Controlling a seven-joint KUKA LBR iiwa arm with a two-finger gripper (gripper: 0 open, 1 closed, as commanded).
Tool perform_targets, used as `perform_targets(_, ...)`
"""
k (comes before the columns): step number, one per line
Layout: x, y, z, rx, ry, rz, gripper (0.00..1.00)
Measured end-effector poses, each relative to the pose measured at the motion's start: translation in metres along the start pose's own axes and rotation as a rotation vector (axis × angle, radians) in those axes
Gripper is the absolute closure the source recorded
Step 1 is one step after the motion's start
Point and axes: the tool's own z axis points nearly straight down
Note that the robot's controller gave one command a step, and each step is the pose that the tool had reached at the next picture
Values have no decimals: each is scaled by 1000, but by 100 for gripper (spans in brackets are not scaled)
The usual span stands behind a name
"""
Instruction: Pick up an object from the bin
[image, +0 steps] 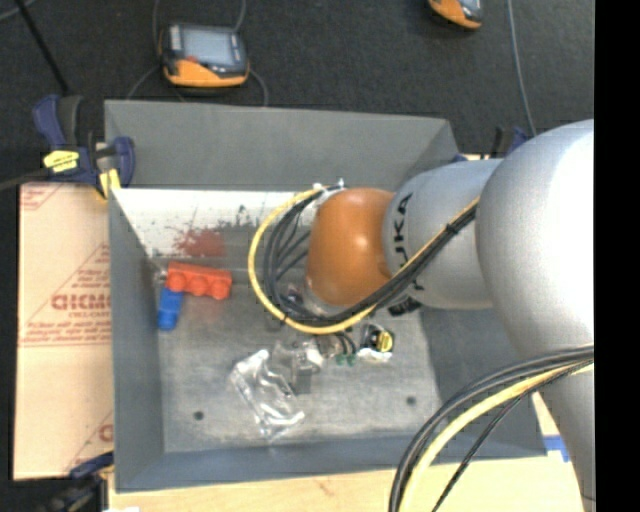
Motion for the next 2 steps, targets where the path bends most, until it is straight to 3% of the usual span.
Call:
perform_targets(1, -3, 2, -5, -3, -9, 2, 100)
perform_targets(2, 9, 11, -75, -2, -13, -15, 100)
